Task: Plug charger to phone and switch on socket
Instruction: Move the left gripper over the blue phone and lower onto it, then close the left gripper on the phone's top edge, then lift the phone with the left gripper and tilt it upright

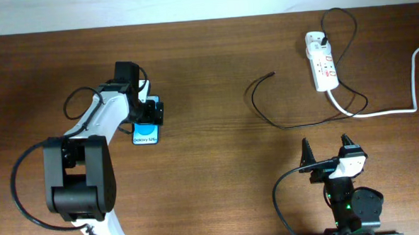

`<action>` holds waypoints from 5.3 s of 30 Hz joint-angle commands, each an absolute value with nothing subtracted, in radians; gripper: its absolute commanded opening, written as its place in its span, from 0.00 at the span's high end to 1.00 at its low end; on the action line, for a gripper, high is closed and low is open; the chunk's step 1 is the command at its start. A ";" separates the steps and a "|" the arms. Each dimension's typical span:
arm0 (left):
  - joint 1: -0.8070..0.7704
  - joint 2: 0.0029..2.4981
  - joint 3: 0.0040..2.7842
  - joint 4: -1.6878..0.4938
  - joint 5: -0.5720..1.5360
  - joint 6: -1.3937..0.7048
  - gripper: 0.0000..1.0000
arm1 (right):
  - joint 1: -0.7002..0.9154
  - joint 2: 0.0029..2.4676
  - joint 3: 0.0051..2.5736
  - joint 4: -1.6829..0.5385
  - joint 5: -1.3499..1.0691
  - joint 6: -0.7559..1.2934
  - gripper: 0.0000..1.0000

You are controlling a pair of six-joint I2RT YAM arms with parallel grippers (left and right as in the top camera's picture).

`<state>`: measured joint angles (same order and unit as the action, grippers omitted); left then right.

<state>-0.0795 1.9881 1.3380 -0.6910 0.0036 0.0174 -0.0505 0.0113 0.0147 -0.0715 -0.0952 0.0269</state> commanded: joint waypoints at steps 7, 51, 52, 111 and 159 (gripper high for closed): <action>-0.079 2.009 1.357 -0.688 0.034 0.007 0.01 | -0.047 0.006 0.006 -0.071 -0.093 0.035 0.02; -0.079 2.050 1.303 -0.666 0.034 -0.042 0.27 | -0.047 0.006 0.006 -0.071 -0.093 0.035 0.02; -0.079 2.050 1.303 -0.666 0.034 -0.042 0.27 | -0.047 0.006 0.006 -0.071 -0.093 0.035 0.02; -0.079 2.049 1.479 -0.886 0.117 -0.042 0.50 | -0.047 0.006 0.006 -0.071 -0.093 0.035 0.02; -0.079 1.467 1.750 -1.586 0.301 -0.042 0.61 | -0.047 0.006 0.006 -0.071 -0.093 0.035 0.02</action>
